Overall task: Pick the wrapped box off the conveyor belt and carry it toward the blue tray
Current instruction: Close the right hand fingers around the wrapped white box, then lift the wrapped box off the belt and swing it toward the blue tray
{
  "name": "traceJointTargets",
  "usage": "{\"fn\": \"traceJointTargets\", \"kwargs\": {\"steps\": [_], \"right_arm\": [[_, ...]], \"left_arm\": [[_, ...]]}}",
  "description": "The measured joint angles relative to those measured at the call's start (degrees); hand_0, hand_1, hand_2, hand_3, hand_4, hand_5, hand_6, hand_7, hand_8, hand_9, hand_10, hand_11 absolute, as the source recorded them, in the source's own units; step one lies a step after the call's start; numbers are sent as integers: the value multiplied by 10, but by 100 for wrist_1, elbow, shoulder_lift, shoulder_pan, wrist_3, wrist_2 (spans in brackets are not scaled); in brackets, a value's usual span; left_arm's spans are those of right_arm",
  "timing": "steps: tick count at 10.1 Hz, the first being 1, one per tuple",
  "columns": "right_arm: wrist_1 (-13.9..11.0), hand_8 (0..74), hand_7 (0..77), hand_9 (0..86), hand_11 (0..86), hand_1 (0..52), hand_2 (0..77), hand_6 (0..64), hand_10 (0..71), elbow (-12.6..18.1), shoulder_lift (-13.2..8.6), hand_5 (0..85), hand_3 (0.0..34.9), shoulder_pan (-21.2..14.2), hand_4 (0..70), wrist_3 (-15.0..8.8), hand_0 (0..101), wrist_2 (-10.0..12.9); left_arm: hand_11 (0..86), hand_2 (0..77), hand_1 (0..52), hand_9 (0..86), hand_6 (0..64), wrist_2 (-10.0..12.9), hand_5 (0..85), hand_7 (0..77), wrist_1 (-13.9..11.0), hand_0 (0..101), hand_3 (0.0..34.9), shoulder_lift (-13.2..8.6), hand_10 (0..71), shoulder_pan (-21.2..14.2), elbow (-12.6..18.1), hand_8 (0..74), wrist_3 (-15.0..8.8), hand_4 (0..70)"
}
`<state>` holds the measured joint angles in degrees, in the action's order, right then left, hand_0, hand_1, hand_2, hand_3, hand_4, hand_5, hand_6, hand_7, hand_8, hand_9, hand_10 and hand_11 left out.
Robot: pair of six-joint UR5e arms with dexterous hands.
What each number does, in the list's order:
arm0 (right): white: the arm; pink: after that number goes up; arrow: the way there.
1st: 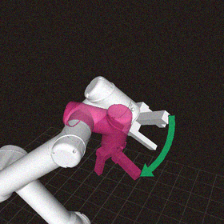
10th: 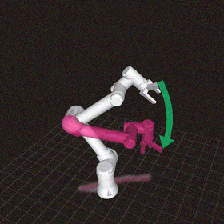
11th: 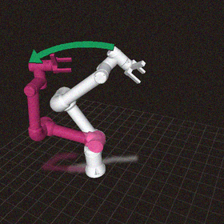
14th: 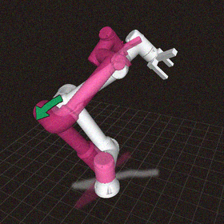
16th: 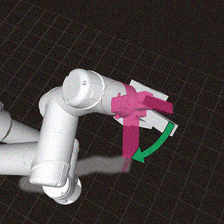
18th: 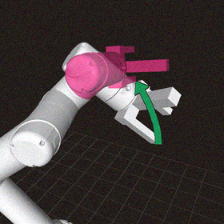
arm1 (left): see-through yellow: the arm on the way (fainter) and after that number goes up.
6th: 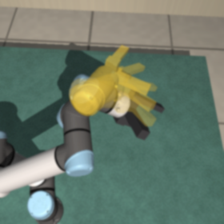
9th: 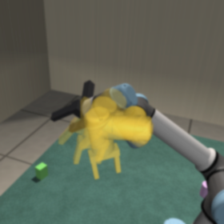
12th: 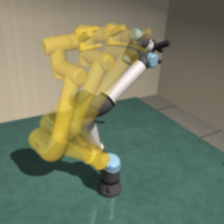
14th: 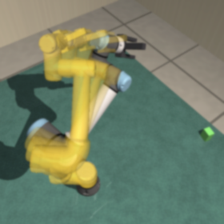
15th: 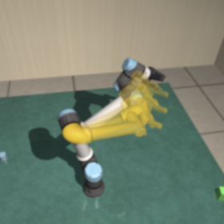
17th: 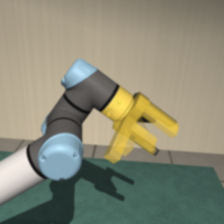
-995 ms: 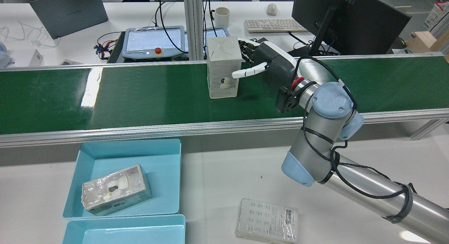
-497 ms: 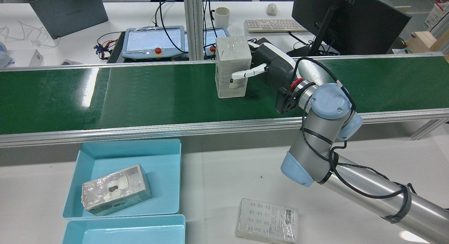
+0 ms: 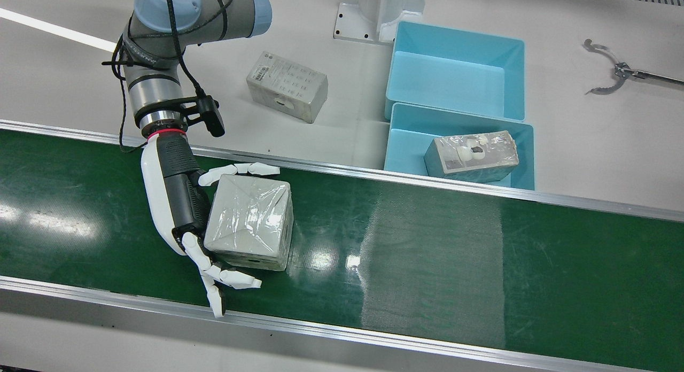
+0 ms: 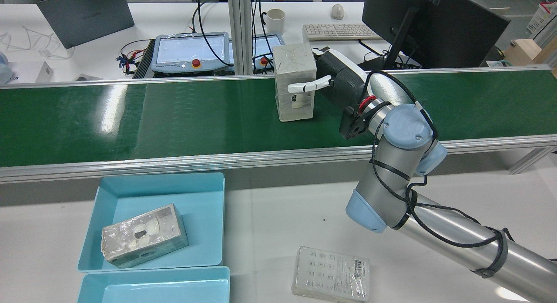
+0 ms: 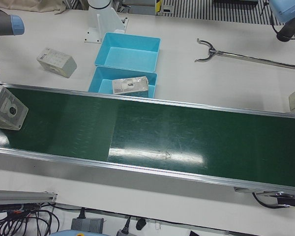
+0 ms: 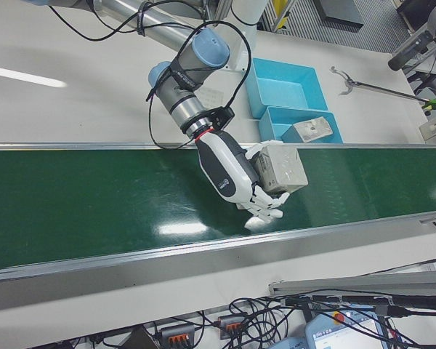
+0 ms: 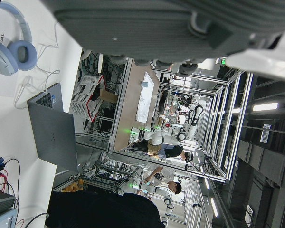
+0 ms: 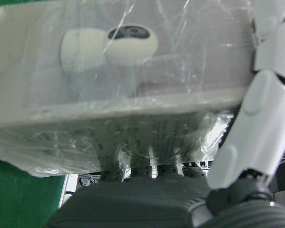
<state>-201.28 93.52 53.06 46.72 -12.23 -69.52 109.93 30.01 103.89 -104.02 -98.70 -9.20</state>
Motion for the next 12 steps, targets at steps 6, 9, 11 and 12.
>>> {"fn": "traceJointTargets", "kwargs": {"steps": [6,9,11,12], "right_arm": [[-19,513,485,496,529,0,284,376,436,561,-221,633,0,-338,218,-3,425,221],[-31,573,665,693,671,0,278,387,480,1158,-386,704,0,-1311,229,-61,434,888],[-39,584,704,720,687,0,278,387,491,1282,-577,704,0,-1883,229,-176,435,1125],[-49,600,704,698,644,0,278,393,447,1299,-628,704,0,-2089,229,-240,437,1176]], "left_arm": [[0,11,0,0,0,0,11,5,0,0,0,0,0,0,0,0,0,0],[0,5,0,0,0,0,11,0,0,0,0,0,0,0,0,0,0,0],[0,5,0,0,0,0,11,0,0,0,0,0,0,0,0,0,0,0],[0,5,0,0,0,0,11,0,0,0,0,0,0,0,0,0,0,0]]}}
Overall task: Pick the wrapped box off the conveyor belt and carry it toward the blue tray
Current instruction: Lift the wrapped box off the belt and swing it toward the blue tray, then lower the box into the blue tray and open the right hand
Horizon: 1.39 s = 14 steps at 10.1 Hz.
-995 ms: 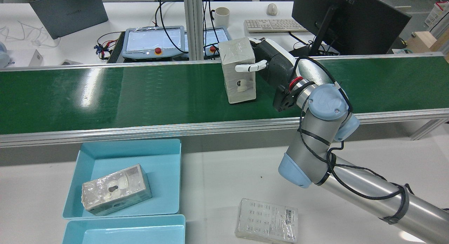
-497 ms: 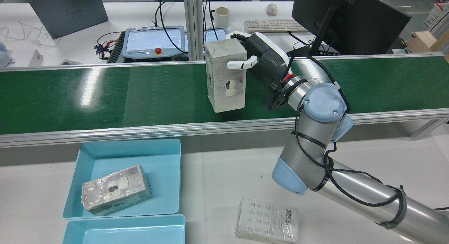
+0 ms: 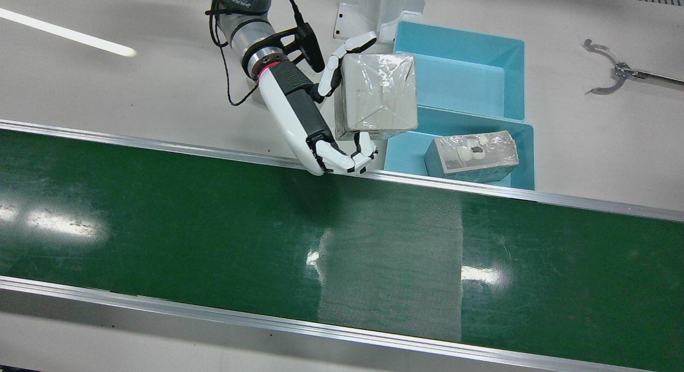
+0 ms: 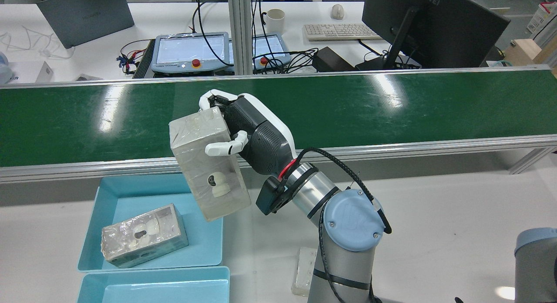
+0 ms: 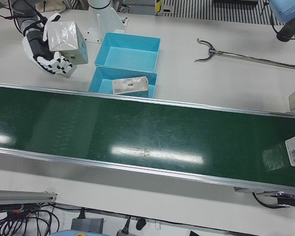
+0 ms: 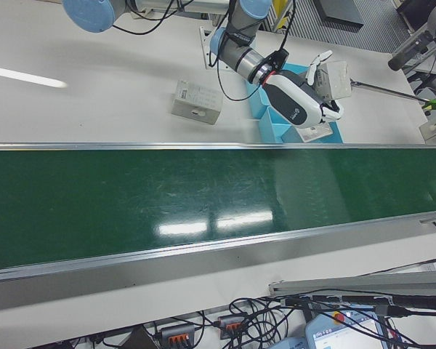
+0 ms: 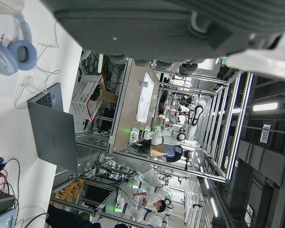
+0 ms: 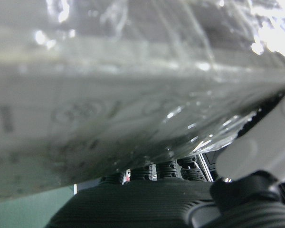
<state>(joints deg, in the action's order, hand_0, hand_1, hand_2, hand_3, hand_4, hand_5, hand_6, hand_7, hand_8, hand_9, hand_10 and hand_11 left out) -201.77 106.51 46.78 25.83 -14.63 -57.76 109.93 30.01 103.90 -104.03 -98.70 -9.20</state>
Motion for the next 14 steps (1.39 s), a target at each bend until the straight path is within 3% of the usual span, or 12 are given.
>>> {"fn": "traceJointTargets", "kwargs": {"steps": [1,2,3,4,8,9,10,11,12,13,14], "right_arm": [[-14,600,704,698,644,0,278,393,447,3,-25,704,0,-144,229,-38,437,22],[-29,600,698,693,529,0,278,398,382,-4,-36,698,0,-257,235,-57,455,31],[-41,600,698,698,529,0,278,398,382,-26,-41,698,0,-362,235,-67,455,36],[-45,600,698,698,458,0,278,398,316,-75,-43,698,0,-458,235,-71,460,64],[14,600,698,698,464,0,278,398,327,-189,-43,698,0,-714,235,-273,462,451],[49,562,693,709,360,0,273,393,229,-192,-49,687,0,-763,235,-339,465,516],[77,491,687,665,196,0,267,387,114,-187,-71,704,0,-806,218,-379,465,551],[95,491,687,665,196,0,267,387,114,-170,-98,704,0,-836,218,-400,465,570],[104,251,627,447,82,11,207,344,44,-143,-116,595,32,-854,93,-410,473,581],[108,251,627,447,82,11,207,344,44,-106,-126,595,32,-878,93,-414,473,586],[108,125,447,349,27,136,120,229,5,-54,-130,496,98,-909,0,-416,478,588]], "left_arm": [[0,5,0,0,0,0,11,0,0,0,0,0,0,0,0,0,0,0],[0,11,0,0,0,0,11,5,0,0,0,0,0,0,0,0,0,0],[0,11,0,0,0,0,11,5,0,0,0,0,0,0,0,0,0,0],[0,5,0,0,0,0,11,0,0,0,0,0,0,0,0,0,0,0],[0,5,0,0,0,0,11,0,0,0,0,0,5,0,0,0,0,0],[0,5,0,0,0,0,11,0,0,0,0,0,5,0,0,0,0,0],[0,5,0,0,0,0,11,0,0,0,0,0,0,0,0,0,0,0],[0,5,0,0,0,0,11,0,0,0,0,0,5,0,0,0,0,0],[0,5,0,0,0,0,11,0,0,0,0,0,5,0,0,0,0,0],[0,5,0,0,0,0,11,0,0,0,0,0,0,0,0,0,0,0],[0,11,0,0,0,0,11,5,0,0,0,0,0,0,0,0,0,0]]}}
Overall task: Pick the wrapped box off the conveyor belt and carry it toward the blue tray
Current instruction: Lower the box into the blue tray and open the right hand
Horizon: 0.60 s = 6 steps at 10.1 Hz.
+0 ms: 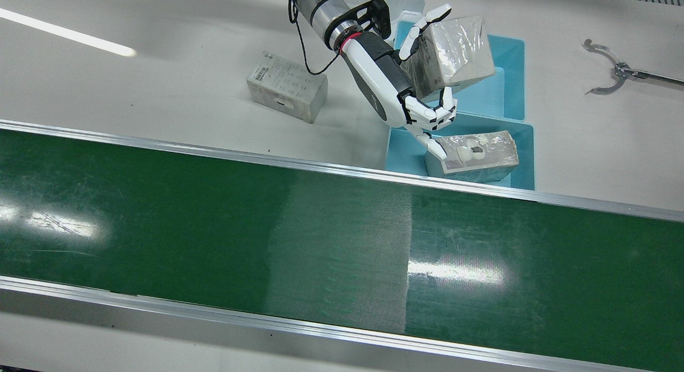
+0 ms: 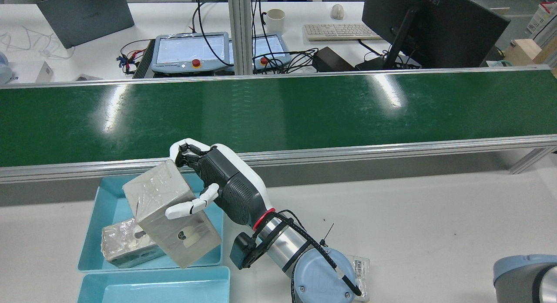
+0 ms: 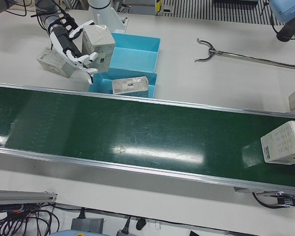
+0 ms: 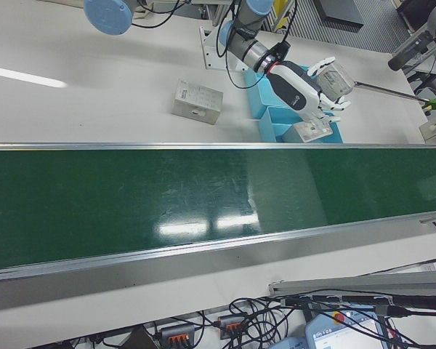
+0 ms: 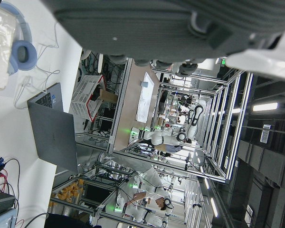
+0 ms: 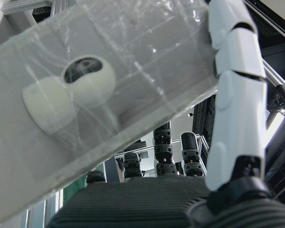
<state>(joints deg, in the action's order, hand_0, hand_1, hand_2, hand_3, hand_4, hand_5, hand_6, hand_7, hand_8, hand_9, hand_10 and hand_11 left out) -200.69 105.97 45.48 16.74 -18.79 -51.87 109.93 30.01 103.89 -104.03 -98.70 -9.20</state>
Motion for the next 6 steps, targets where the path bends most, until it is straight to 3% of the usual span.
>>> {"fn": "traceJointTargets", "kwargs": {"steps": [1,2,3,4,5,6], "right_arm": [[-4,125,447,349,27,136,120,229,5,63,3,496,98,-28,0,-1,478,1],[-11,0,333,82,16,207,169,55,0,127,12,218,184,-46,0,-1,472,1],[-19,0,207,16,16,104,125,0,0,199,27,82,207,-60,0,-1,486,2],[-28,0,49,11,5,153,153,0,0,271,46,16,240,-73,0,-1,493,-1],[-34,0,98,11,5,153,153,0,0,351,69,16,284,-86,0,-1,495,-6],[-40,0,104,11,0,169,131,0,0,442,106,16,298,-93,0,-1,496,-10]], "left_arm": [[0,11,0,0,0,0,11,5,0,0,0,0,0,0,0,0,0,0],[0,5,0,0,0,0,11,0,0,0,0,0,0,0,0,0,0,0],[0,11,0,0,0,0,11,0,0,0,0,0,0,0,0,0,0,0],[0,5,0,0,0,0,11,0,0,0,0,0,0,0,0,0,0,0],[0,5,0,0,0,0,11,0,0,0,0,0,0,0,0,0,0,0],[0,11,0,0,0,0,11,0,0,0,0,0,0,0,0,0,0,0]]}}
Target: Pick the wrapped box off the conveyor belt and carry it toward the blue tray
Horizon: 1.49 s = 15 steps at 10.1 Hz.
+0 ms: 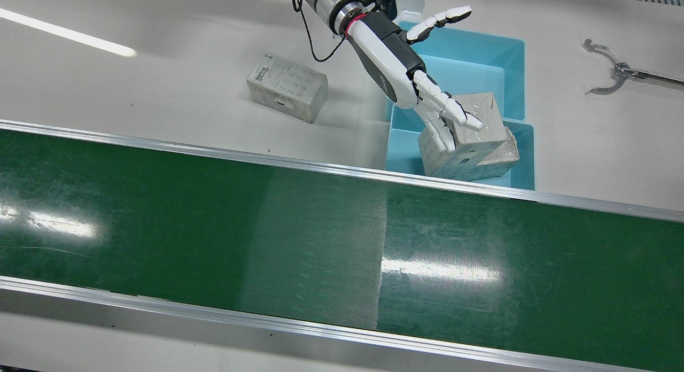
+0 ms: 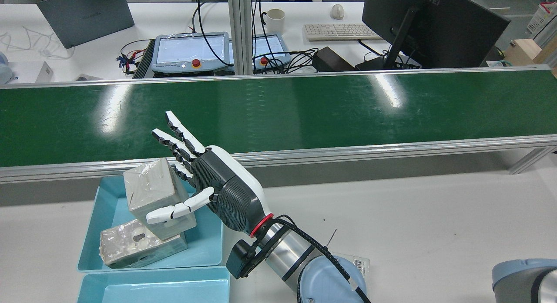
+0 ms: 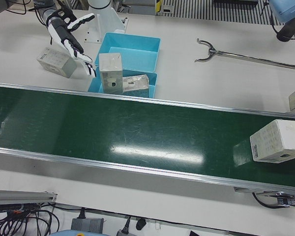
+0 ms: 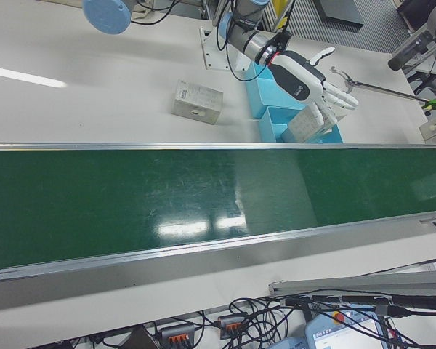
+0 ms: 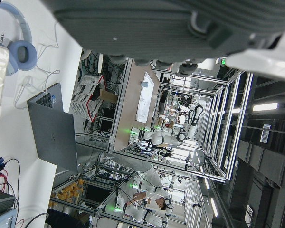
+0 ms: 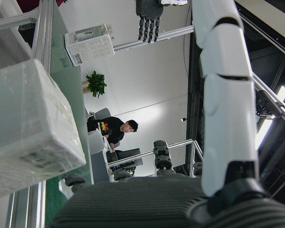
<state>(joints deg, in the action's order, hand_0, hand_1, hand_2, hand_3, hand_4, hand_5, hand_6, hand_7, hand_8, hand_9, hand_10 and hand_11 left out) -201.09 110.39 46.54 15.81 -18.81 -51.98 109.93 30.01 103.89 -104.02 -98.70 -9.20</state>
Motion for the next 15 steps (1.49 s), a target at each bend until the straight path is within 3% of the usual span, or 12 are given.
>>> {"fn": "traceJointTargets", "kwargs": {"steps": [2,3,4,6,7,9,11,15], "right_arm": [[-59,0,109,16,5,169,131,0,0,296,190,16,298,14,0,-2,495,-27],[-259,0,120,16,0,169,131,0,0,515,294,16,301,95,0,-13,496,-91],[-613,0,120,11,5,169,131,0,0,736,350,38,307,290,0,-25,496,-240],[-1301,0,131,16,5,169,131,0,0,1040,434,44,307,1062,0,-30,496,-772],[-1496,0,131,11,0,169,104,0,0,1141,511,65,308,1592,0,-21,508,-1099],[-1657,11,98,11,5,191,93,0,0,1255,805,38,310,2432,0,31,529,-1494],[-1708,16,49,11,5,213,98,0,0,1252,1110,27,314,3035,0,101,538,-1768],[-1979,0,60,11,5,213,98,0,0,1203,1404,33,304,4122,0,130,538,-2239]], "left_arm": [[0,11,0,0,0,0,11,0,0,0,0,0,0,0,0,0,0,0],[0,5,0,0,0,0,11,0,0,0,0,0,0,0,0,0,0,0],[0,5,0,0,0,0,11,0,0,0,0,0,0,0,0,0,0,0],[0,5,0,0,0,0,11,0,0,0,0,0,0,0,0,0,0,0],[0,11,0,0,0,0,5,0,0,0,0,0,0,0,0,0,0,0],[0,5,0,0,0,0,11,0,0,0,0,0,0,0,0,0,0,0],[0,5,0,0,0,0,11,0,0,0,0,0,0,0,0,0,0,0],[0,5,0,0,0,0,11,0,0,0,0,0,0,0,0,0,0,0]]}}
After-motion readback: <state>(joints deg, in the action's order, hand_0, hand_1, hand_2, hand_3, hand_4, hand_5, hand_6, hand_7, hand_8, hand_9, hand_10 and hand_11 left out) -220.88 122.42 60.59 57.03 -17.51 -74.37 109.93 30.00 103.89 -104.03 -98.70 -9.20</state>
